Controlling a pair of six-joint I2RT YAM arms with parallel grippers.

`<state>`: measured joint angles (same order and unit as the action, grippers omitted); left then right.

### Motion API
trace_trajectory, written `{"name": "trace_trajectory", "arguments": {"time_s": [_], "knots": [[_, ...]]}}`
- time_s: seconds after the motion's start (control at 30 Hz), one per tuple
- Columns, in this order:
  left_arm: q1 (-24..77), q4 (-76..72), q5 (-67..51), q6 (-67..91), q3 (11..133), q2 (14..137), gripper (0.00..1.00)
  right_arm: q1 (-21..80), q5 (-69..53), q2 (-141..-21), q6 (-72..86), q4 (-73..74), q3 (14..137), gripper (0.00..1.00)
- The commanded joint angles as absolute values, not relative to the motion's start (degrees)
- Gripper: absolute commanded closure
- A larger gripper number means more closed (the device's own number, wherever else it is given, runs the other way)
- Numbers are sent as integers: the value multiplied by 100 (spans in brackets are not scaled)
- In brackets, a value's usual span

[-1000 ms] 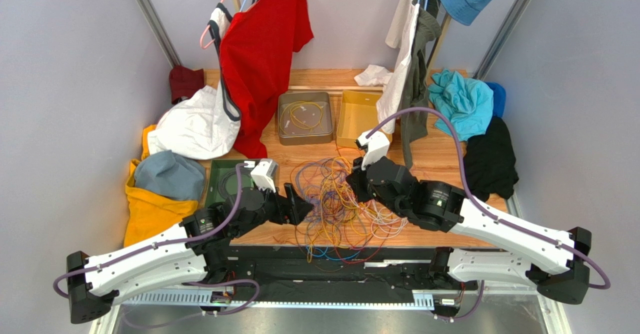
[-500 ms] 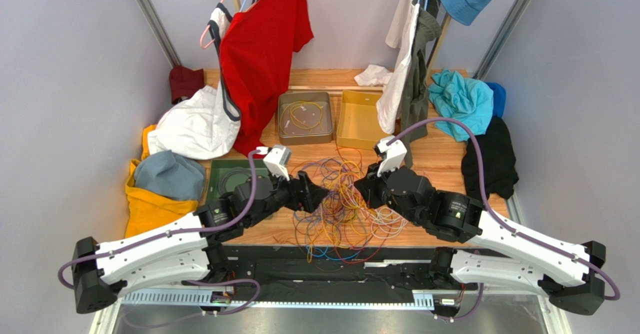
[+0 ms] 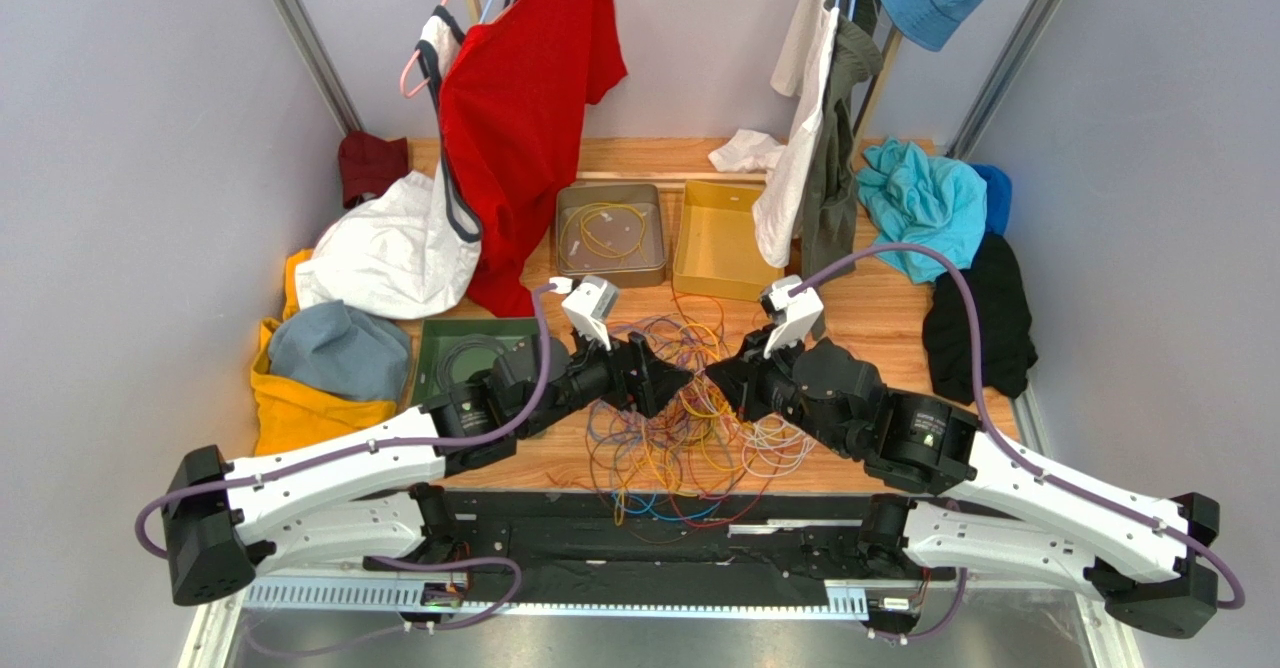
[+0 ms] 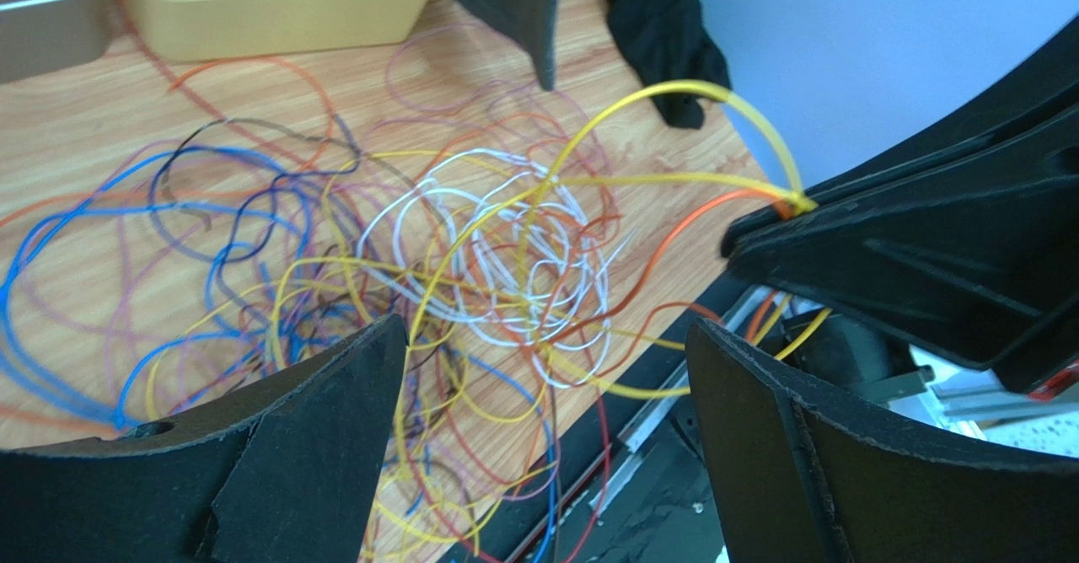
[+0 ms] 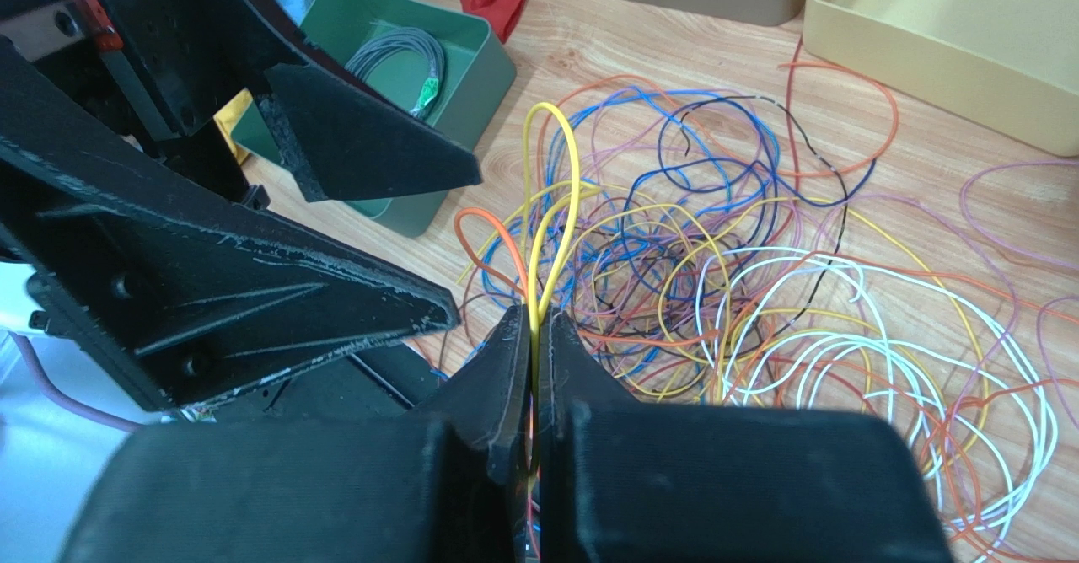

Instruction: Untangle the cables

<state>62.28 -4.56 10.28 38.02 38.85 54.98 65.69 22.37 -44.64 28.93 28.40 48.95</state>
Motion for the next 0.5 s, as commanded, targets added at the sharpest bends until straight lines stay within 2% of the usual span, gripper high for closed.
{"name": "trace_trajectory", "arguments": {"time_s": [0.0, 0.1, 0.13, 0.2, 0.23, 0.27, 0.3, 0.37, 0.4, 0.47], "knots": [[6249, -1186, 580, 3604, 4157, 5818, 12, 6548, 2057, -4438, 3006, 2479, 4799, 100], [6240, -1064, 624, 3498, 4437, 6125, 26, 6548, 1943, -4447, 3041, 2487, 4790, 100], [6249, -994, 641, 3394, 4534, 6291, 47, 6557, 1925, -4439, 3050, 2531, 4790, 100], [6249, -521, 878, 3331, 4911, 6424, 74, 6548, 1942, -4386, 3085, 2592, 4790, 100], [6249, -292, 992, 3305, 5017, 6486, 100, 6548, 1977, -4351, 3102, 2671, 4781, 100], [6249, 171, 1254, 3305, 5123, 6478, 100, 6548, 2004, -4255, 3120, 2715, 4746, 100], [6240, 350, 1361, 3287, 5228, 6451, 100, 6539, 2082, -4202, 3120, 2751, 4720, 95], [6223, 684, 1624, 3235, 5256, 6215, 100, 6548, 2179, -4027, 3120, 2830, 4667, 79], [6188, 773, 1696, 3226, 5256, 6109, 100, 6548, 2232, -3964, 3120, 2839, 4589, 67], [6126, 1096, 1793, 3225, 5273, 5793, 100, 6548, 2302, -3833, 3155, 2839, 4509, 59]]}}
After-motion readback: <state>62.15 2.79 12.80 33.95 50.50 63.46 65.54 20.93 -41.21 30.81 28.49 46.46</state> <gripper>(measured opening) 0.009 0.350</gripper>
